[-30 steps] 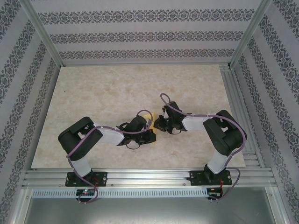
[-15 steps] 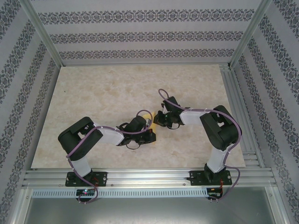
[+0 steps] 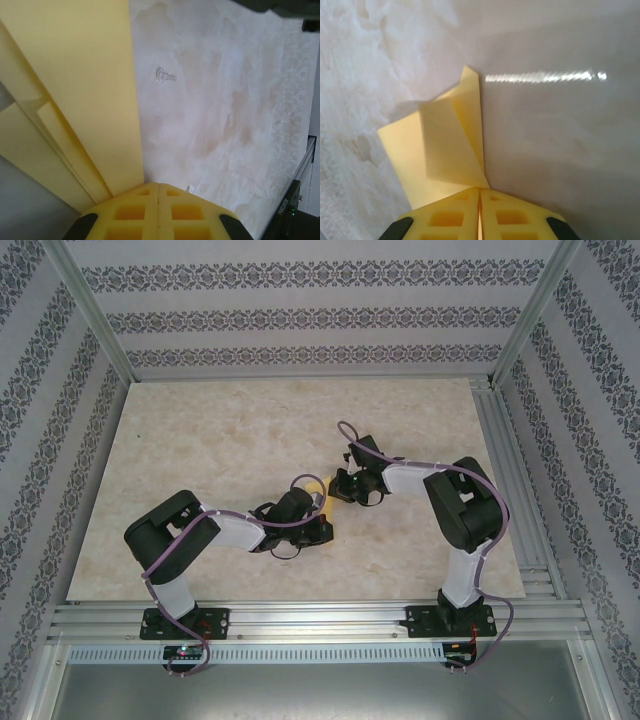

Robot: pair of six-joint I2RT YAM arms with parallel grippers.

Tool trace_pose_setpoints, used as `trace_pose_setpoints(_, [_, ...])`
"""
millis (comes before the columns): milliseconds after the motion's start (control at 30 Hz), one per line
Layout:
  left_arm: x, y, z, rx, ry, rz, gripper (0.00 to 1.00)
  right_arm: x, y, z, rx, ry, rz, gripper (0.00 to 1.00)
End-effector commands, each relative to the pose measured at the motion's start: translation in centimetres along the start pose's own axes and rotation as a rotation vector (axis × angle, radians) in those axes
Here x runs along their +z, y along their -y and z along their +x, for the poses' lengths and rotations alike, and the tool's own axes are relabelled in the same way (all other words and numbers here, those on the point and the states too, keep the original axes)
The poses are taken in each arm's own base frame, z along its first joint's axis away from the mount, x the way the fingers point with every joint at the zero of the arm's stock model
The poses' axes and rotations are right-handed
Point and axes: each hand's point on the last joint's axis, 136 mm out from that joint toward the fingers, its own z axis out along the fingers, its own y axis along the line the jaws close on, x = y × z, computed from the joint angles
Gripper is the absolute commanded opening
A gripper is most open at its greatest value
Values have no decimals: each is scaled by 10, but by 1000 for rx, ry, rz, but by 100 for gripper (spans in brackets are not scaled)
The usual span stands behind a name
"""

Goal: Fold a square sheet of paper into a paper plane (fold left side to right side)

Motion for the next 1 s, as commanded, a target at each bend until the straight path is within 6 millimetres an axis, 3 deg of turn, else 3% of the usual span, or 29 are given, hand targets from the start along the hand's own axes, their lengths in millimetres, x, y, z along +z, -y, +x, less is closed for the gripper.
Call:
trace_pose_setpoints(0, [3,-35,32,-47,-106,-97,0,0,13,-38,-23,118,59,10])
trace_pose_setpoints(733, [0,-31,32,-46,-103,-89,0,12,10,-102,-26,137,56,11])
trace_pose_setpoints(800, [-1,-30,31,-45,-99,-89,0,6,8,-104,-25,149,52,11])
trace_pose_setpoints(967, [-1,-28,29,-39,-96,-88,0,-34,3,-101,-44,204,23,11])
